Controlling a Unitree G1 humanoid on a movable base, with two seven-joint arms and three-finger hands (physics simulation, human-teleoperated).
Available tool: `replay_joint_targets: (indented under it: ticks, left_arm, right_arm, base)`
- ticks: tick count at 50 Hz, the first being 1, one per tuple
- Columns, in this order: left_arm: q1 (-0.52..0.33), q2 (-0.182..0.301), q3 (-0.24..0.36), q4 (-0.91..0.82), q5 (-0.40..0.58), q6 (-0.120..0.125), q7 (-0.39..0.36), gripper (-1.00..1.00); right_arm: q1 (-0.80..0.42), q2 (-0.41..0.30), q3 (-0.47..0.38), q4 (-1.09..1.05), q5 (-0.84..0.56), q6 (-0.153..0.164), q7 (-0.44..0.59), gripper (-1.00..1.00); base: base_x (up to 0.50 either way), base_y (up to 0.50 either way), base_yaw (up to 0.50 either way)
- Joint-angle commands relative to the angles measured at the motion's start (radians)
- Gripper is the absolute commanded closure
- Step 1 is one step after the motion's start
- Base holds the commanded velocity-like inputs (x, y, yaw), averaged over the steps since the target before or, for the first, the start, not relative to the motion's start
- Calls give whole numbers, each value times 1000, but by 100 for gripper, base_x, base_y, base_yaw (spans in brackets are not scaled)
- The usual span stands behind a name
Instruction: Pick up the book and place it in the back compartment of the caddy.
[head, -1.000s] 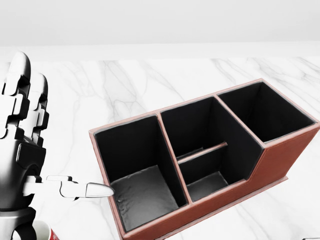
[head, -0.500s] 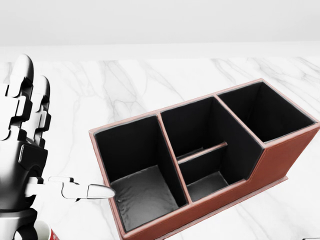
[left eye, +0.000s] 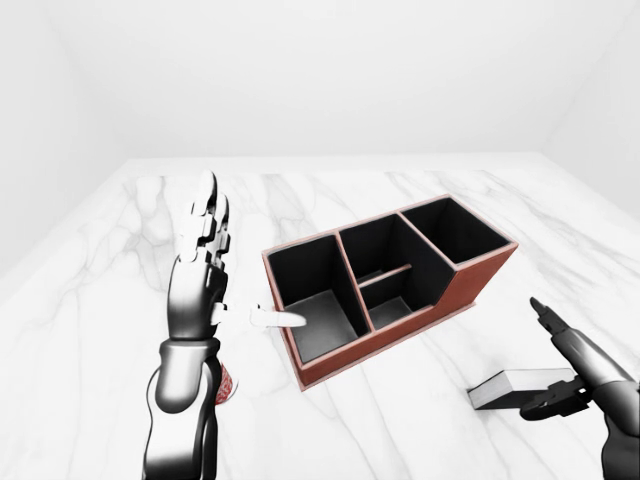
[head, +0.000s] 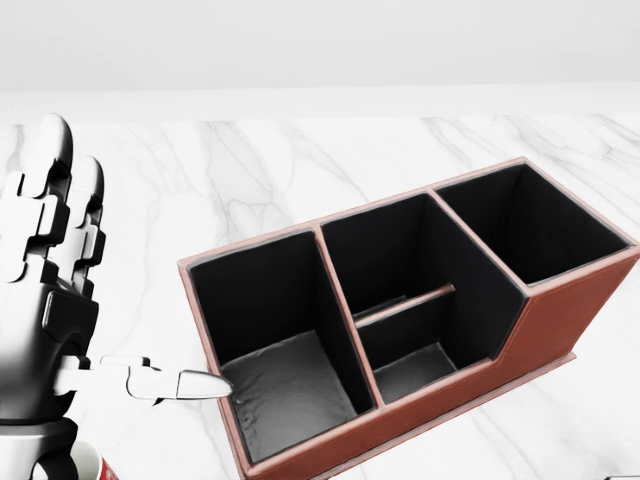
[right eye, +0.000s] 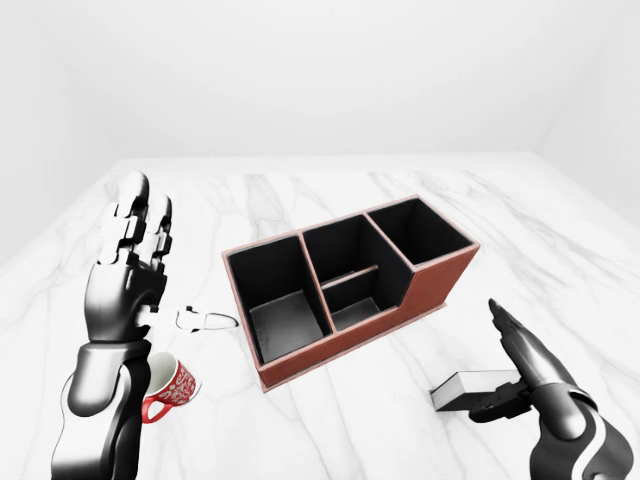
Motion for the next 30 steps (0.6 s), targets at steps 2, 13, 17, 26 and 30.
replay_joint_targets:
  ticks: [2,13,17,26,30]
  left_arm:
    - [4,-1,-4,-4,2,0,0,-100]
    - [4,-1,-5,-1,4,0,0,-100]
    - [7,-2,-7,-2,5,0,0,-100]
    - [11,-3,-10,0,7,0,-1,-100]
    - [14,-3,-12,0,9,0,-1,-100]
  right_arm:
    - [-2,-8,10,30,5,0,-14,-100]
    - [2,-6,11,21,4,0,-7,-100]
    - [1,-8,14,36,3,0,-16,-100]
    - [2,-12,18,53,5,0,-24,-100]
    - [8,-10,14,48,3,0,-20,-100]
  base:
    - [0,0,0]
    - [0,0,0]
    - [0,0,0]
    - [0,0,0]
    - [0,0,0]
